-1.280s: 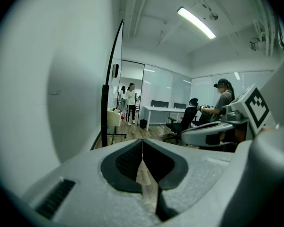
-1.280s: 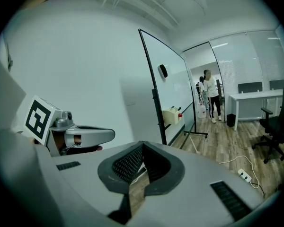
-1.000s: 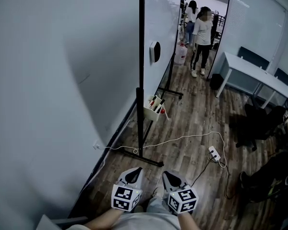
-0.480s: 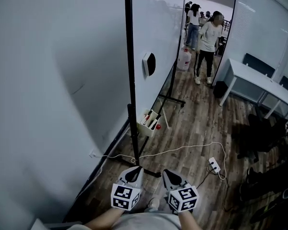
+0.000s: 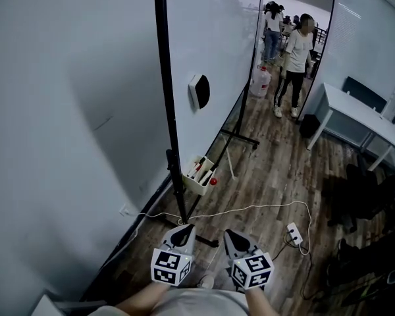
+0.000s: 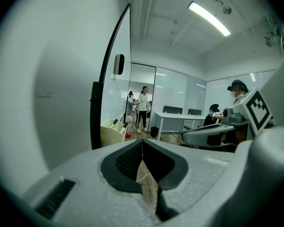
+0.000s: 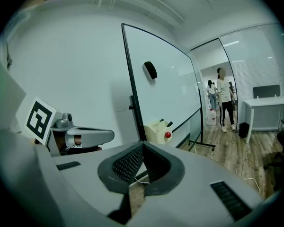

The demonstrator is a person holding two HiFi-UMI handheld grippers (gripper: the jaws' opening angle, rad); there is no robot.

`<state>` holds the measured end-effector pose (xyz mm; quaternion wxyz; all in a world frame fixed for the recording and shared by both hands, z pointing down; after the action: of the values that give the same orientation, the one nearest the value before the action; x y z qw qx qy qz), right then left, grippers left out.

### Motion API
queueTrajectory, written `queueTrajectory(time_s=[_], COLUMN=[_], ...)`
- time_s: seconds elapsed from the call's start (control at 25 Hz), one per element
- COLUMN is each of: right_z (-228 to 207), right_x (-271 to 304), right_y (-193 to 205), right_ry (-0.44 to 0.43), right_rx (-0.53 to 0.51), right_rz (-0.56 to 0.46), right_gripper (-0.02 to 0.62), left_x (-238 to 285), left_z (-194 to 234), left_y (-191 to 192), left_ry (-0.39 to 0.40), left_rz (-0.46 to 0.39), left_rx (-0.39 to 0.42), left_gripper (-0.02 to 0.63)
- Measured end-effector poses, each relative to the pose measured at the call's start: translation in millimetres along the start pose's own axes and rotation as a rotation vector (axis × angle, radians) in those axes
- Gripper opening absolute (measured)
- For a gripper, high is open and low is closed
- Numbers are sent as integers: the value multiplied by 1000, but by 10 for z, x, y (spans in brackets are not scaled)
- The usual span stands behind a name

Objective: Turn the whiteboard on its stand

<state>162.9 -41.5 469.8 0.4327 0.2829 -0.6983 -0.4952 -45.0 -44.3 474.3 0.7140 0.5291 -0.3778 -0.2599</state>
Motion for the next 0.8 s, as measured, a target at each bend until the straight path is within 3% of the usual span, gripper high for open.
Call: queueTrajectory(time_s=[0.32, 0.8], right_z=[-229, -149], right_x=[105, 282], right_y=[-20, -152], right_ry=[-5, -4], right_rx=[-3, 2], right_rz=[12, 12], right_gripper=[6, 6], left_x=[178, 121], left_z=[41, 378], left_y=[-35, -183], left_ry=[-33, -90], left_rz=[-1, 20], left_rx=[6, 31], left_gripper=[11, 11])
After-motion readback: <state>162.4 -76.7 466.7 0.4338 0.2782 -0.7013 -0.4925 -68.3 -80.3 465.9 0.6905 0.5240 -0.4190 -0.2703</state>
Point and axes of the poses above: the fingertips, and each gripper's own axes: x forward along the fingers, z to its left, y out of its underside, the point moved 10 cm from there along -x, backward along the fingers, and after that the axes turned 7 degrees about y, right-handed, at the moved point
